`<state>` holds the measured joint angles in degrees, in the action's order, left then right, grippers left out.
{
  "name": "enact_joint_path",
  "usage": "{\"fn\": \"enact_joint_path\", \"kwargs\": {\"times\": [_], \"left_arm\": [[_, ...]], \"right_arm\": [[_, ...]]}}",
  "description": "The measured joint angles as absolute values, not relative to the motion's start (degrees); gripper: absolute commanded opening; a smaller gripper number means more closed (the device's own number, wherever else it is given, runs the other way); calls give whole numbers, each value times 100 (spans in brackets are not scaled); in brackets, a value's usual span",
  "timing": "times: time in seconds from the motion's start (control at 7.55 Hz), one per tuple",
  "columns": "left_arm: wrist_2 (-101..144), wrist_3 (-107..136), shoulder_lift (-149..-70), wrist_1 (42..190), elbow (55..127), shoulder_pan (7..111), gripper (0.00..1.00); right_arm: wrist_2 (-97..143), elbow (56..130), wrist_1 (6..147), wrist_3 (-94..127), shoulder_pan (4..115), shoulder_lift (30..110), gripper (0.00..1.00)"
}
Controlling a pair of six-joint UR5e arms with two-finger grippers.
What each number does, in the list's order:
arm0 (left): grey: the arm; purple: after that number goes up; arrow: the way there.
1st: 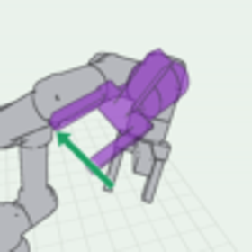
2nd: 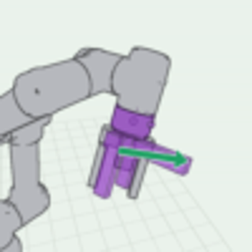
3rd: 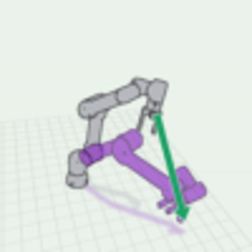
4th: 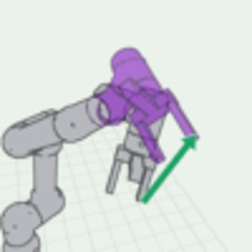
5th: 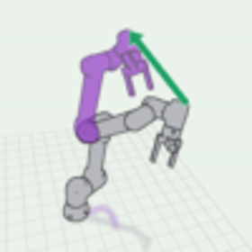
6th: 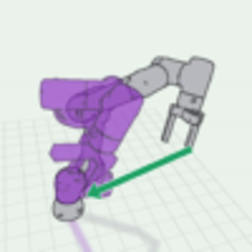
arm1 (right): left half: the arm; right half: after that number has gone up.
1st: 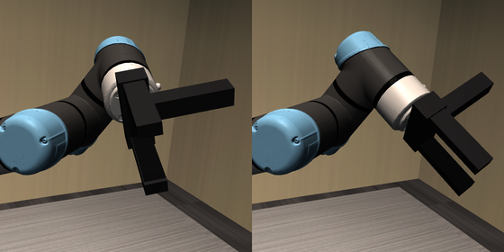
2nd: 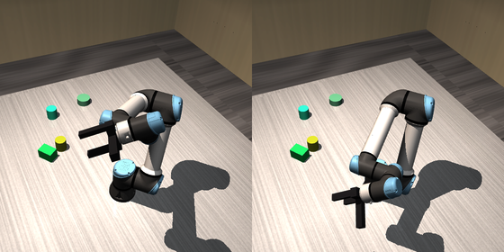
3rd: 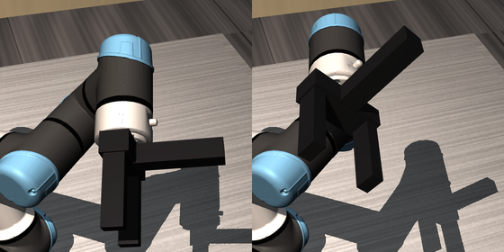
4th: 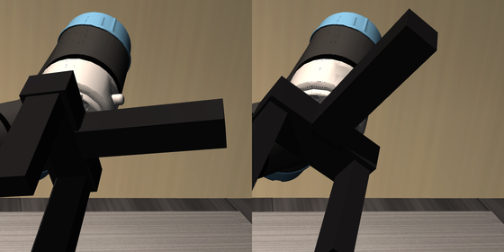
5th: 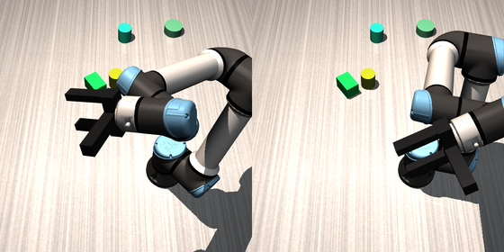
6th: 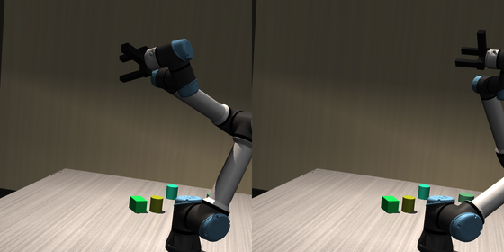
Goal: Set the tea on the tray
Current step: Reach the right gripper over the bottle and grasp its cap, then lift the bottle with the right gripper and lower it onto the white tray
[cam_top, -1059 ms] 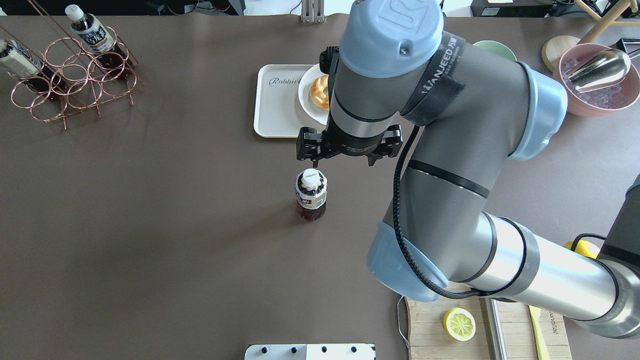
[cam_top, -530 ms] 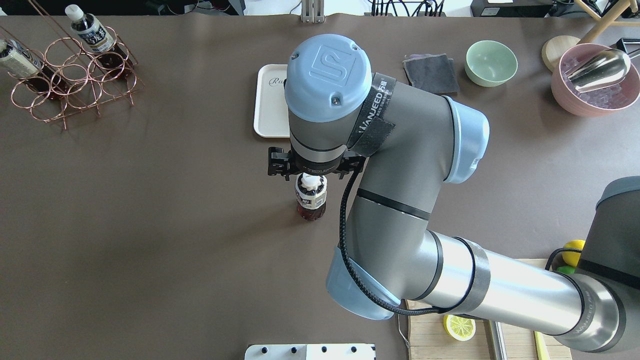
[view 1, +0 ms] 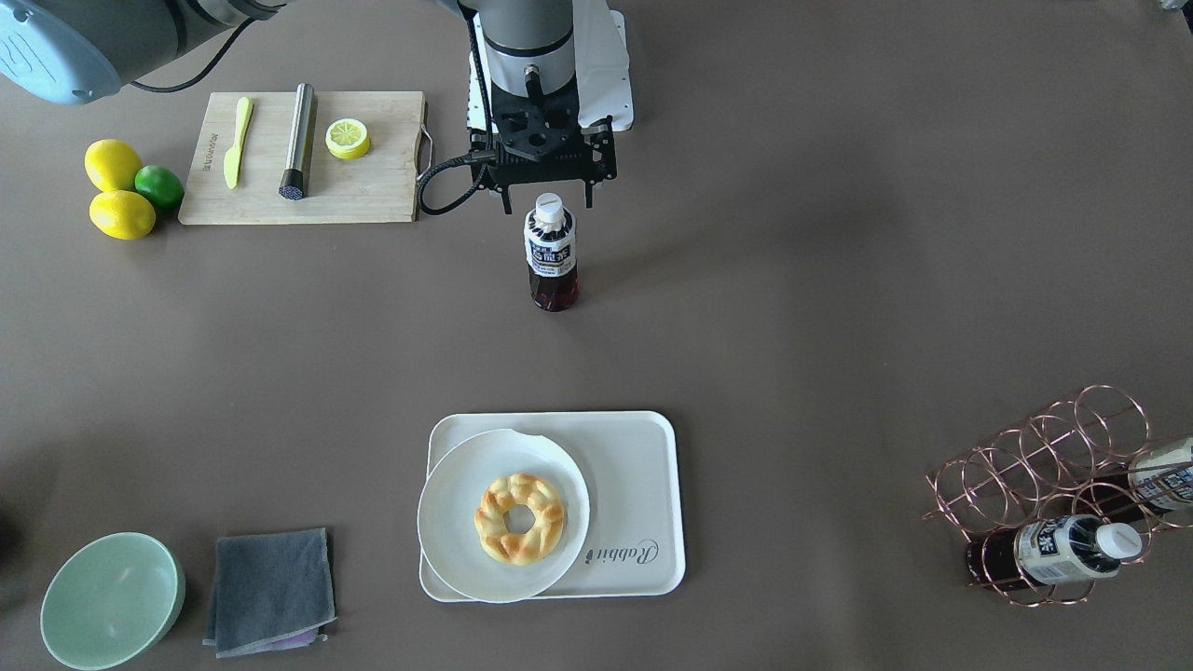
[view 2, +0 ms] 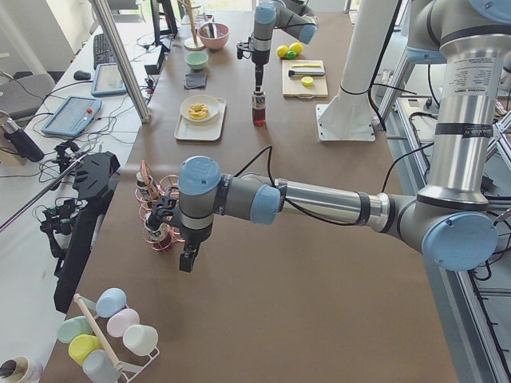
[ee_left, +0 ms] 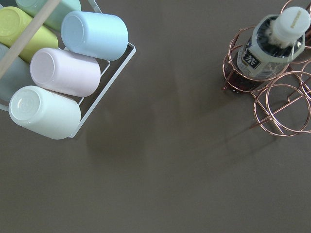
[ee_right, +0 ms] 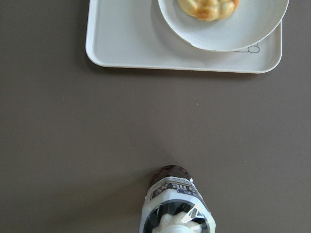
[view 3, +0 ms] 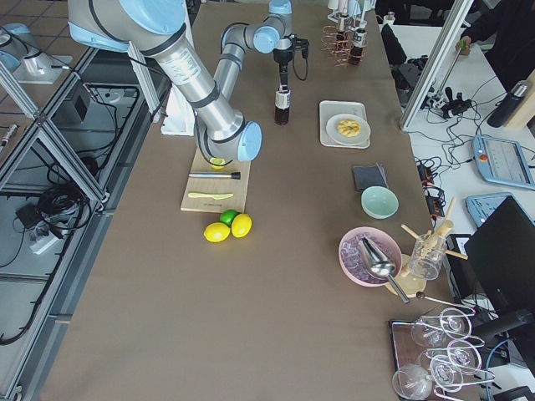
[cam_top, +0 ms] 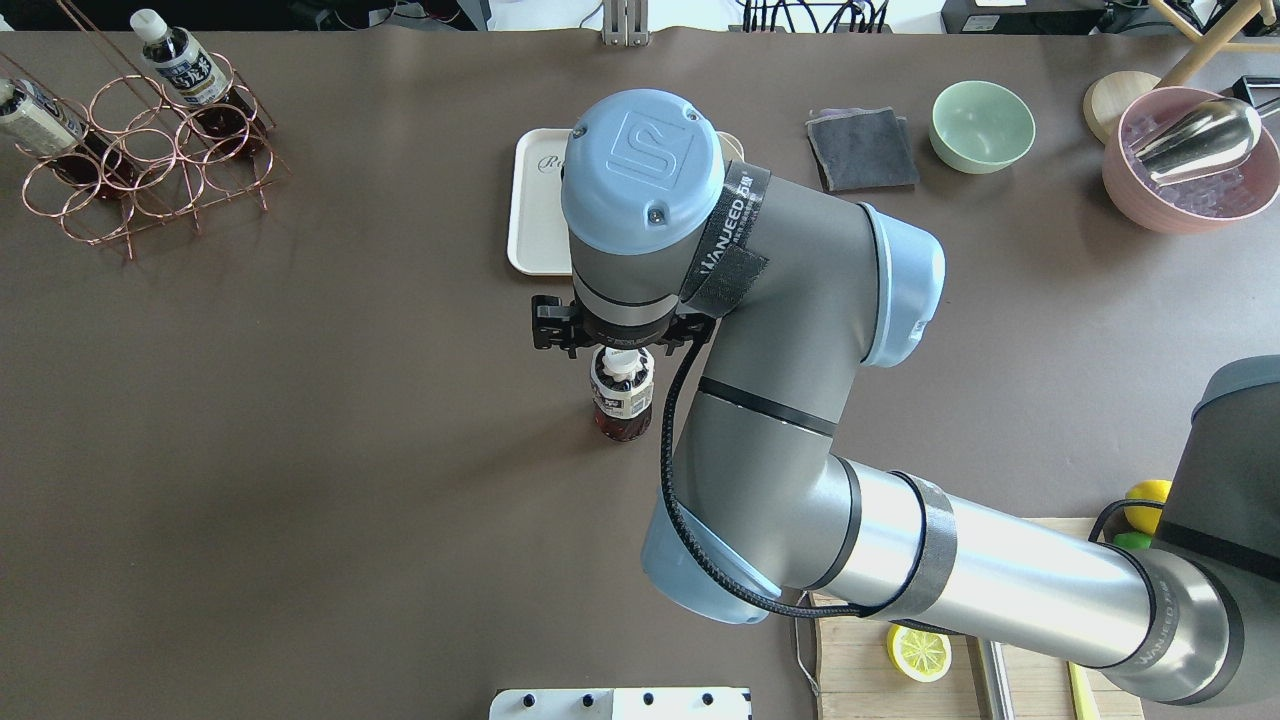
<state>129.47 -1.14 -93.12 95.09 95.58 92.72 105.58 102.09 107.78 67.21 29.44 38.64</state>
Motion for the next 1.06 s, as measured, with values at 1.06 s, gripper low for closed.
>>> {"fn": "enact_joint_path", "kwargs": {"times": [1.06], "left_arm": [[12938, -106, -9435, 9510, 9510, 9247, 98]], "right_arm": [[10687, 10217, 10937, 6684, 3310, 3665, 0]]}}
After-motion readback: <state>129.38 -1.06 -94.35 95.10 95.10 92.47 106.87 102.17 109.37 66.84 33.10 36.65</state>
